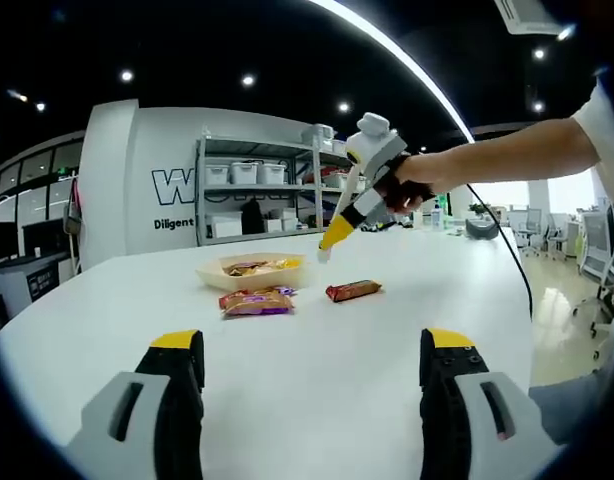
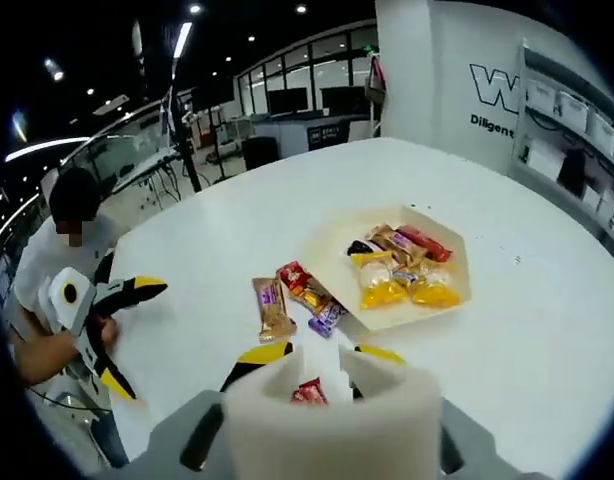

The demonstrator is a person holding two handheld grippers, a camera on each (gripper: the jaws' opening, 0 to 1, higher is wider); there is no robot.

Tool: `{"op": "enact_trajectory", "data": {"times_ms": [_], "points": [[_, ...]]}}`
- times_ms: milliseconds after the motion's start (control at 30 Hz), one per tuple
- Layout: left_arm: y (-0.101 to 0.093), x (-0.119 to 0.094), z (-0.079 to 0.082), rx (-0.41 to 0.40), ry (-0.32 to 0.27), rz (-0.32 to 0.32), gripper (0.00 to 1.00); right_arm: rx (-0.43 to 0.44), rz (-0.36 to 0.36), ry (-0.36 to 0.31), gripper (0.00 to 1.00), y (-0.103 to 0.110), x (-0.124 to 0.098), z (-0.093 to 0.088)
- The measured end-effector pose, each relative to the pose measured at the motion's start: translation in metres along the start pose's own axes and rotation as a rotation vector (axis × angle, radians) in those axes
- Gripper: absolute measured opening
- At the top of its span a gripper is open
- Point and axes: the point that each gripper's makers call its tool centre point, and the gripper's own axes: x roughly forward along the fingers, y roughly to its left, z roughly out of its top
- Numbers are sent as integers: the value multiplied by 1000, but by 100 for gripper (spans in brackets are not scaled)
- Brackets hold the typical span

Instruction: Place the target food into the container with the food tongs after gripping and lifting it, then release it inside without dropping or visibly crushing the food.

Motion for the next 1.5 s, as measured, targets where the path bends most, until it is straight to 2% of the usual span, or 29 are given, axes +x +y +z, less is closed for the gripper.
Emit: {"op": "enact_trajectory", "data": {"times_ms": [167, 367, 533, 700, 933, 1100, 1133, 1200, 1267, 1333, 1433, 1500], "points": [[0, 0, 0, 3, -1, 1, 88, -50, 53, 52, 19, 1, -4, -25], [1, 0, 0, 1, -1, 1, 88, -64, 60, 91, 20, -4, -8, -48], [1, 0, -1, -1, 1, 3, 87, -69, 69, 89, 21, -6, -6, -50], [1, 1, -1, 2, 4, 6, 87, -118, 62, 116, 21, -8, 2, -57], [0, 1, -1, 5, 6, 4, 87, -123, 47, 132, 17, -11, 1, -61], [0, 1, -1, 8, 5, 3, 87, -60, 14, 118, 16, -13, 1, -58], [0, 1, -1, 8, 5, 3, 86, -12, 38, 94, 16, -5, -1, -56], [0, 1, -1, 12, 6, 3, 86, -9, 21, 58, 16, -6, -6, -50], [0, 1, -1, 11, 6, 4, 86, 15, 33, 22, 16, -5, -15, -38], [1, 1, 0, 9, 2, 9, 87, 8, 23, 9, 16, -10, -23, -25], [1, 1, -1, 12, 5, 10, 87, 30, 21, -47, 17, -18, -30, -1], [2, 1, 0, 14, 4, 12, 87, 15, 11, -58, 17, -16, -35, 9]]}}
